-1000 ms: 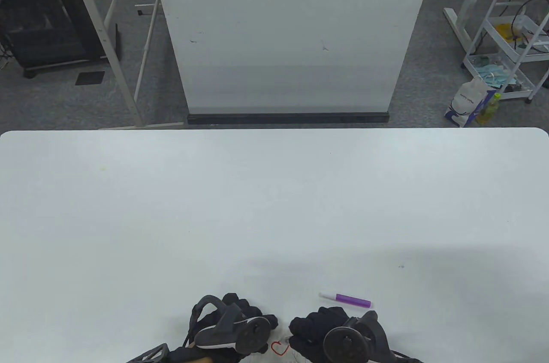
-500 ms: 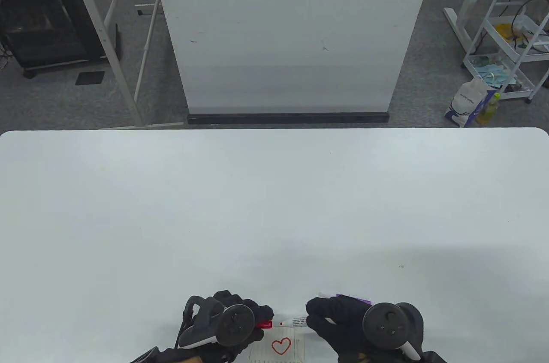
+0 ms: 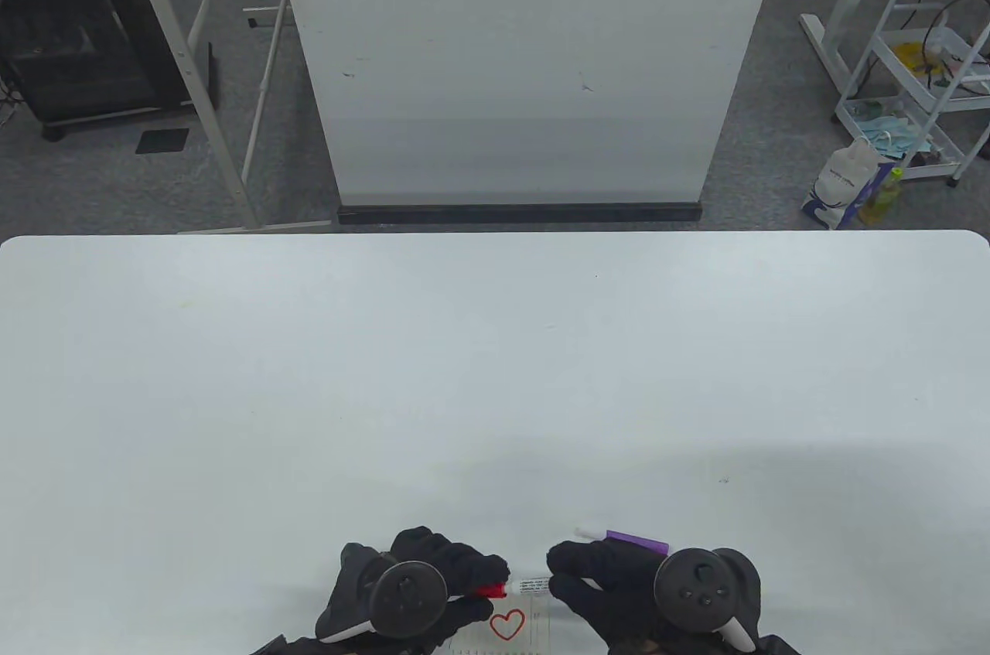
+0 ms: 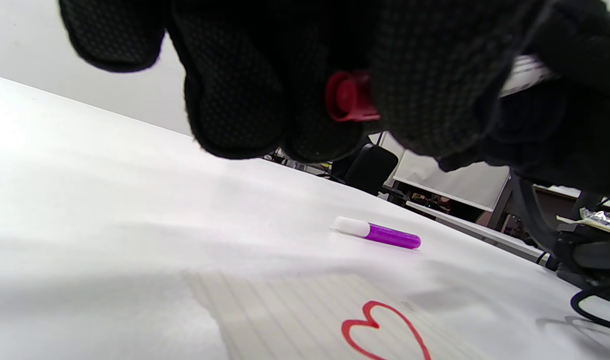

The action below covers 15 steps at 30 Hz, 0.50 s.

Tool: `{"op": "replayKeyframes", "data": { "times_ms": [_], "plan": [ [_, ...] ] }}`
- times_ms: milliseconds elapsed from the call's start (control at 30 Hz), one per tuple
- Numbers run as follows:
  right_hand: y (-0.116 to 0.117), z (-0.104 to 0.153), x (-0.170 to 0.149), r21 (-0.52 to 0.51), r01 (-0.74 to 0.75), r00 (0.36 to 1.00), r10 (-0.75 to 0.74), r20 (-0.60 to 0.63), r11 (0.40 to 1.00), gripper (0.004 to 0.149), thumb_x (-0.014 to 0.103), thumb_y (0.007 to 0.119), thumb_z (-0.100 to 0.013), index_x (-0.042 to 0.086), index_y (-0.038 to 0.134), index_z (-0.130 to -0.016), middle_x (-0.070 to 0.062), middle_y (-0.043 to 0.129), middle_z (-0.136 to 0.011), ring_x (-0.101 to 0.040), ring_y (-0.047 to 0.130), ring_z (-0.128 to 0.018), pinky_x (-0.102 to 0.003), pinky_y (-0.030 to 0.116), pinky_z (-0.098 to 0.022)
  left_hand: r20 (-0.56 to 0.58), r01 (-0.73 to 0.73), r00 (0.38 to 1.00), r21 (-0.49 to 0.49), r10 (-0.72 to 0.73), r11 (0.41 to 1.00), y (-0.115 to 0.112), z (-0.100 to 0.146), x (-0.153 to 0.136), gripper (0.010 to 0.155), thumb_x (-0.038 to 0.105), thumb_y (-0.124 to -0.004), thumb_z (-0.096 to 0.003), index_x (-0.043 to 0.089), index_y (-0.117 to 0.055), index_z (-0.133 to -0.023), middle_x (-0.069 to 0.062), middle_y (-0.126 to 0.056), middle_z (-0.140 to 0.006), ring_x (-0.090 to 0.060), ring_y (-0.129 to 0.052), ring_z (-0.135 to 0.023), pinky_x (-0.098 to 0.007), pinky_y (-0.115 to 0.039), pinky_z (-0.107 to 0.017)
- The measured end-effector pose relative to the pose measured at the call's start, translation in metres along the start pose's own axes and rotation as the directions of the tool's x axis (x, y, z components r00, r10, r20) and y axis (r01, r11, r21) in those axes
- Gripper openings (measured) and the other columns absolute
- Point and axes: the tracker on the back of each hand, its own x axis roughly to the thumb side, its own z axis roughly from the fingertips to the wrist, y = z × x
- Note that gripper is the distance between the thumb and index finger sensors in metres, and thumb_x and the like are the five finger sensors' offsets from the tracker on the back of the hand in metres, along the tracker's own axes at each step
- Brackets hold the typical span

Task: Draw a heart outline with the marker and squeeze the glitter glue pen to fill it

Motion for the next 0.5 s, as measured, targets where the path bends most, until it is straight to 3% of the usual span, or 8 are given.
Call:
{"op": "replayKeyframes", "data": {
  "times_ms": [500],
  "plan": [
    [0.014,-0.001,-0.005,0.086,0.052,0.999,-0.05,-0.014,0.995,0.048,0.048,0.08,-0.039,0.022,0.087,-0.079,-0.005,0.1,-0.049,-0.019,0.096,-0.032,-0.049,0.08,-0.053,0.041,0.032,0.999,0.059,-0.035,0.998,0.002,0.008,0.007,0.045,0.04,-0.087,-0.0421,0.025,-0.089,-0.084,-0.004,-0.099,-0.078,-0.029,-0.098,-0.067,-0.066,-0.066,-0.066]
  ]
}}
